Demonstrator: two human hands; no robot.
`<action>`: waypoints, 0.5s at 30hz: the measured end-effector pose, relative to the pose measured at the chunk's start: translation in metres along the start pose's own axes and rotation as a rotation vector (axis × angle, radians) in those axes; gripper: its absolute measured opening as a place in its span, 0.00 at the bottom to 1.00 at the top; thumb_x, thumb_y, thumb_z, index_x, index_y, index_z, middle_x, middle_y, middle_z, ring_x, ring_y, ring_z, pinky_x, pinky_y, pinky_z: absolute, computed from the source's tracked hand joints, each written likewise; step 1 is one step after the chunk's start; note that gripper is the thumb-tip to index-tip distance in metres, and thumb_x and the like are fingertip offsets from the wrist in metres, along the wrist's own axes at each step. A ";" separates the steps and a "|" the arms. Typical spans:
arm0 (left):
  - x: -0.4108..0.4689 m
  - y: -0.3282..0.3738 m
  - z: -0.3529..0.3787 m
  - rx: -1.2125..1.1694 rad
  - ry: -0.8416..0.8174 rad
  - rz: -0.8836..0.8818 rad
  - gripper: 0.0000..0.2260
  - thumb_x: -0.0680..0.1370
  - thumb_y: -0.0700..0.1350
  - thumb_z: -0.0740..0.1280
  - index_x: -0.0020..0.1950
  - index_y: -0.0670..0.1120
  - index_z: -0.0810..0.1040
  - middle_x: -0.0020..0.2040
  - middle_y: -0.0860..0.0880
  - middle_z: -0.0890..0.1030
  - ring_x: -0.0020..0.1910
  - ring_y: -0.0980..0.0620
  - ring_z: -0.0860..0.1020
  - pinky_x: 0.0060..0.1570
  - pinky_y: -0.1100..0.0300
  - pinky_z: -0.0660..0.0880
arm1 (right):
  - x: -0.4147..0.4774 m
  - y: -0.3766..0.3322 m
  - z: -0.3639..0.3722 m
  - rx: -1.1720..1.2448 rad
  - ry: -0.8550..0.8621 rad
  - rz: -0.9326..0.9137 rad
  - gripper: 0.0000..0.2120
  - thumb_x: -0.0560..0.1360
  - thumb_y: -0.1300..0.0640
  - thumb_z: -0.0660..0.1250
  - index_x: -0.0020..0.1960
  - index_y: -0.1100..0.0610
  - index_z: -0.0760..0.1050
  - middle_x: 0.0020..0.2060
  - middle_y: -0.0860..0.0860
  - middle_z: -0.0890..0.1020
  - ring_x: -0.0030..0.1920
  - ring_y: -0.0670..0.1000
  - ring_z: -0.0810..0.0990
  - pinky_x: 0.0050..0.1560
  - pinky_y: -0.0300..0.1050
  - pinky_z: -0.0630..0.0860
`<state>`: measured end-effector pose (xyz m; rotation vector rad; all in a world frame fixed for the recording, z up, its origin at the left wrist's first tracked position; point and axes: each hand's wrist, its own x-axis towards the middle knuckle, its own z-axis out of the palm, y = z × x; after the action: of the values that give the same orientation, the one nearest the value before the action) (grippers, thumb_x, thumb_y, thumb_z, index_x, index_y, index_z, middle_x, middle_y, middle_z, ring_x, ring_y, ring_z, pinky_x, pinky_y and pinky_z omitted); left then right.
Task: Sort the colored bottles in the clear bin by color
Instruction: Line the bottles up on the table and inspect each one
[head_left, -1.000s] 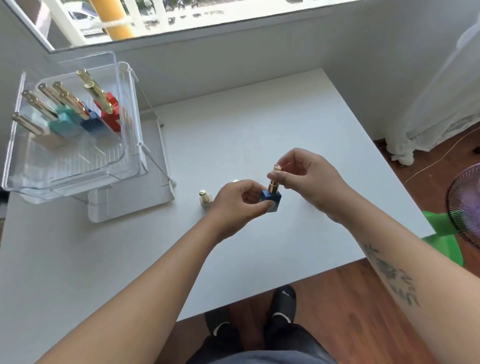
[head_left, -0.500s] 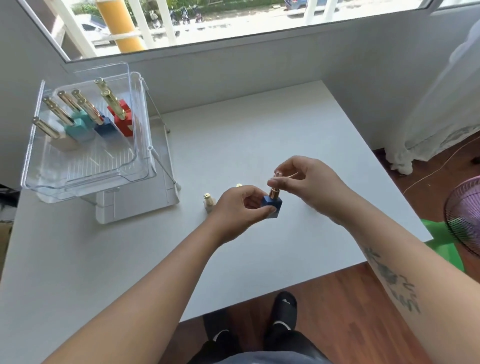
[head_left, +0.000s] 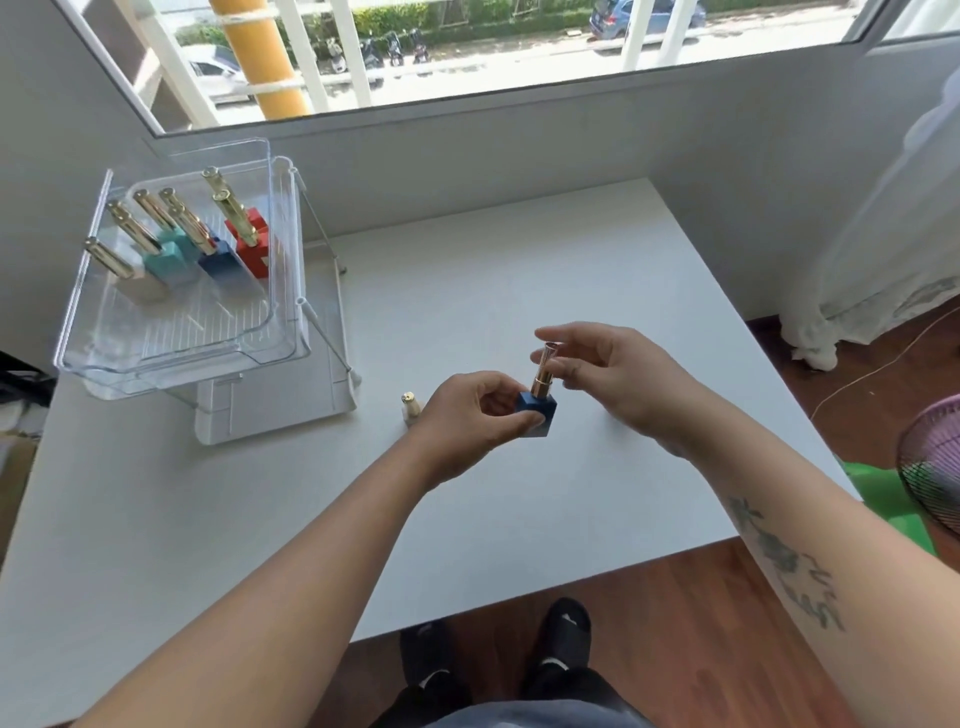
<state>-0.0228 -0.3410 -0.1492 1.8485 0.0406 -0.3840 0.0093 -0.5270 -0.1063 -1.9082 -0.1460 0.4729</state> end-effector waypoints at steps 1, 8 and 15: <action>0.000 0.000 0.000 -0.004 0.006 0.000 0.07 0.71 0.46 0.75 0.49 0.49 0.83 0.44 0.50 0.85 0.44 0.56 0.82 0.40 0.68 0.74 | 0.000 0.000 -0.001 0.011 -0.008 -0.014 0.12 0.76 0.60 0.67 0.59 0.51 0.78 0.48 0.45 0.85 0.49 0.39 0.82 0.52 0.36 0.75; 0.002 0.003 0.004 -0.019 0.028 0.001 0.07 0.71 0.46 0.75 0.48 0.50 0.83 0.44 0.52 0.86 0.45 0.56 0.83 0.41 0.68 0.77 | 0.006 -0.001 0.000 -0.062 0.100 0.019 0.14 0.71 0.49 0.73 0.54 0.50 0.77 0.48 0.43 0.82 0.48 0.43 0.81 0.49 0.40 0.76; 0.003 0.005 0.004 -0.012 0.064 -0.011 0.07 0.70 0.48 0.76 0.46 0.52 0.83 0.42 0.55 0.86 0.44 0.60 0.83 0.37 0.73 0.74 | 0.008 -0.002 0.003 0.038 0.135 -0.035 0.08 0.70 0.56 0.74 0.45 0.58 0.78 0.40 0.53 0.84 0.42 0.49 0.83 0.45 0.44 0.77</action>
<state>-0.0199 -0.3464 -0.1463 1.8494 0.0963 -0.3320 0.0161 -0.5212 -0.1076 -1.8901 -0.0815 0.3198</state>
